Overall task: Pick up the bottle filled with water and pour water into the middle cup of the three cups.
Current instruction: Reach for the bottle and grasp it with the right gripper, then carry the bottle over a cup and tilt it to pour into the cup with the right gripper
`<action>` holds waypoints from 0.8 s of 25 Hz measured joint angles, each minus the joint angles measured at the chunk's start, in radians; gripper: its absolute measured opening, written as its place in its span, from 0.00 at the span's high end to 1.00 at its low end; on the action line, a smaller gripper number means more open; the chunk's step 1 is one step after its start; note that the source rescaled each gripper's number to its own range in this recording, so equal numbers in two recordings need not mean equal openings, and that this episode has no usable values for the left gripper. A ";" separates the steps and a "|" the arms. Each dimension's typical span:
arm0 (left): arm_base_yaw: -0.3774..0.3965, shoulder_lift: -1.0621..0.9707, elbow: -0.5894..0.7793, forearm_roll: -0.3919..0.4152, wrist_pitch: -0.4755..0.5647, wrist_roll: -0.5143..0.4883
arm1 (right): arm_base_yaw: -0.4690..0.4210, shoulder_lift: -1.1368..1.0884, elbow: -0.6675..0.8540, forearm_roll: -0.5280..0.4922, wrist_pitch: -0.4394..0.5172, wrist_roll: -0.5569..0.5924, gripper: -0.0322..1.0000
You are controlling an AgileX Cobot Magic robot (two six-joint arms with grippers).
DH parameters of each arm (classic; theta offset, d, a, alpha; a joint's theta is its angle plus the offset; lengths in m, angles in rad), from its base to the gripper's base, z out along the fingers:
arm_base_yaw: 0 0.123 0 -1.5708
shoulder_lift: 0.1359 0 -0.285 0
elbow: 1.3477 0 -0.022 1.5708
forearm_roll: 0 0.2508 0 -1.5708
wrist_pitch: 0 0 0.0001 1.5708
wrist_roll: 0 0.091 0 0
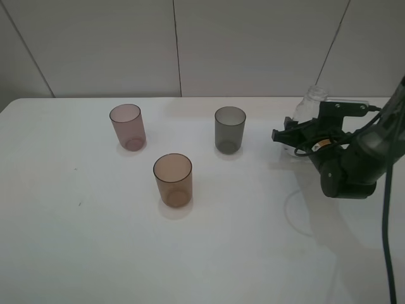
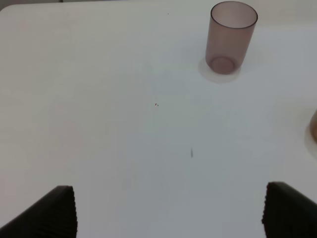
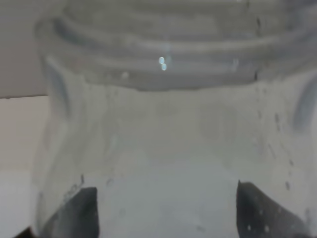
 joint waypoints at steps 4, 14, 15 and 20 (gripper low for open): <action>0.000 0.000 0.000 0.000 0.000 0.000 | 0.000 -0.008 0.002 -0.005 0.007 -0.009 0.97; 0.000 0.000 0.000 0.000 0.000 0.000 | 0.000 -0.338 0.149 -0.249 0.215 -0.163 0.97; 0.000 0.000 0.000 0.000 0.000 0.000 | 0.000 -0.380 0.164 -0.273 0.255 -0.167 0.97; 0.000 0.000 0.000 0.000 0.000 0.000 | 0.004 -0.562 0.227 -0.297 0.432 -0.195 0.97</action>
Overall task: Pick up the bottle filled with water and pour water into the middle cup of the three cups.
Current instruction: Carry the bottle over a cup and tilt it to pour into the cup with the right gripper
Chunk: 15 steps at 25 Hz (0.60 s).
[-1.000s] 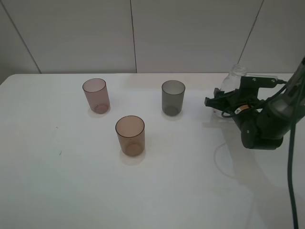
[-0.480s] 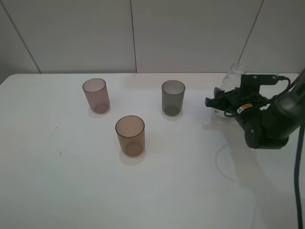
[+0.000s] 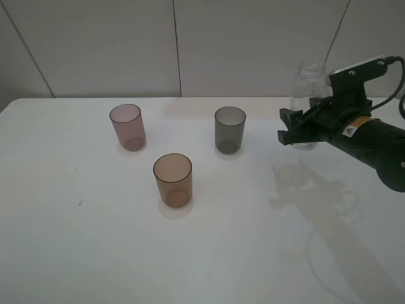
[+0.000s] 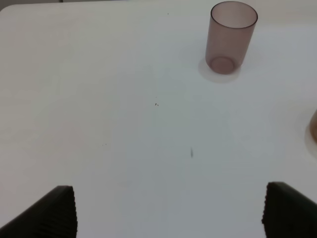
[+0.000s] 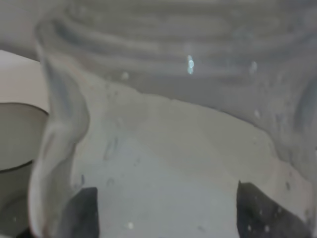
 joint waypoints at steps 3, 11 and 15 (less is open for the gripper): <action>0.000 0.000 0.000 0.000 0.000 0.000 | 0.040 -0.084 0.010 -0.011 0.135 -0.047 0.97; 0.000 0.000 0.000 0.000 0.000 0.000 | 0.220 -0.130 0.010 0.082 0.302 -0.195 0.97; 0.000 0.000 0.000 0.000 0.000 0.000 | 0.299 -0.130 0.010 0.165 0.319 -0.326 0.97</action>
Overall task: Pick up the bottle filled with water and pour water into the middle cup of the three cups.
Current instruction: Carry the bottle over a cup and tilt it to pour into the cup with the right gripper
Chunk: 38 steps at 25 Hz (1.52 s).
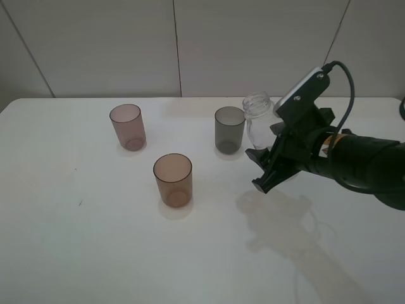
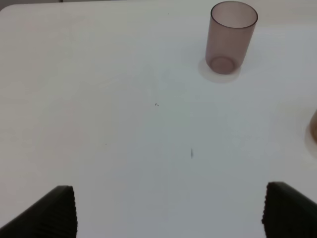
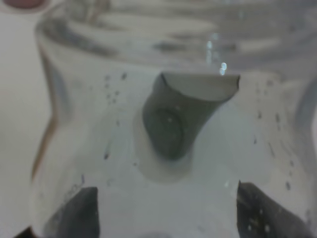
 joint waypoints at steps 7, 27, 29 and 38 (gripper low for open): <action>0.000 0.000 0.000 0.000 0.000 0.000 | 0.047 0.011 -0.019 0.179 0.001 -0.231 0.97; 0.000 0.000 0.000 0.000 0.000 0.000 | 0.139 0.204 -0.194 0.266 0.074 -0.674 0.97; 0.000 0.000 0.000 0.000 0.000 0.000 | 0.139 0.205 -0.194 0.260 0.075 -0.728 0.97; 0.000 0.000 0.000 0.000 0.000 0.000 | 0.139 0.205 -0.203 0.286 0.035 -0.995 0.97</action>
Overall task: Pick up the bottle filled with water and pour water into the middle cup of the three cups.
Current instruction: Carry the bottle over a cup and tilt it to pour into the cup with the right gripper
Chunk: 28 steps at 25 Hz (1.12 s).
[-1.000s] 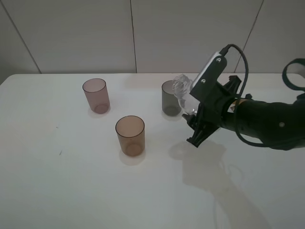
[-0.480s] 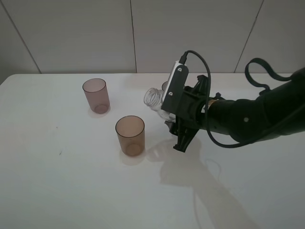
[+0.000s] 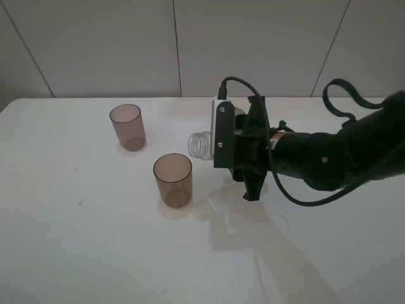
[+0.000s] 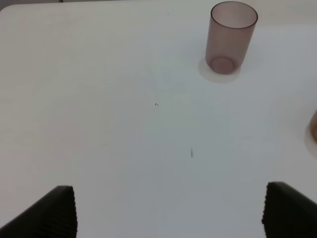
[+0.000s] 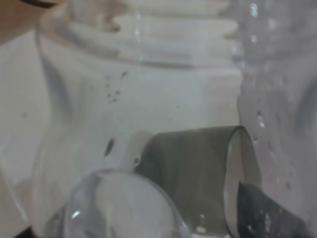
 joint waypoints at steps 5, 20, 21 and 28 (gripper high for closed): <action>0.000 0.000 0.000 0.000 0.000 0.000 | 0.000 0.000 -0.045 0.031 -0.014 -0.049 0.97; 0.000 0.000 0.000 0.000 0.000 0.000 | 0.001 0.089 -0.087 0.063 -0.118 -0.158 0.97; 0.000 0.000 0.000 0.000 0.000 0.000 | 0.005 0.090 -0.087 0.071 -0.120 -0.168 0.97; 0.000 0.000 0.000 0.000 0.000 0.000 | 0.036 0.123 -0.088 0.088 -0.171 -0.240 0.97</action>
